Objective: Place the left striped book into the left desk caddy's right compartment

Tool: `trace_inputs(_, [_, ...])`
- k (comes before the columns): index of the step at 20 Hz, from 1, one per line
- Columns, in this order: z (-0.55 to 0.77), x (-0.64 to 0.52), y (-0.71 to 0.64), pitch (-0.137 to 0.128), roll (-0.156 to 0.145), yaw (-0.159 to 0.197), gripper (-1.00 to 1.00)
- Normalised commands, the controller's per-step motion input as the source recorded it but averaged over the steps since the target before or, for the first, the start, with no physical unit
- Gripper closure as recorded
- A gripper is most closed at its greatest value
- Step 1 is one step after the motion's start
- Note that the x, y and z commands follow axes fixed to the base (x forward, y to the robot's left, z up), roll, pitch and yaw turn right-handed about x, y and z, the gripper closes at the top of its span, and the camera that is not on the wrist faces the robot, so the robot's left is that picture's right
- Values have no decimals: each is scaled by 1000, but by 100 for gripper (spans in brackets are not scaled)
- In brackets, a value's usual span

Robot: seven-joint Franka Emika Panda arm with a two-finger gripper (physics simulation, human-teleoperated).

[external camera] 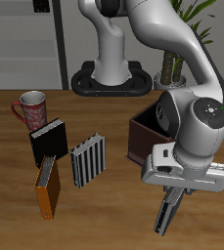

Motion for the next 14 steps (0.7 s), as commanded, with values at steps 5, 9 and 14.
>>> trace_inputs(5, [160,-69,-19,-34,-16,-14,100])
trace_inputs(9, [318,-172,-46,-55,-27,-29,100])
trace_inputs(14, [581,-355,-119,-85,-38,-13,100])
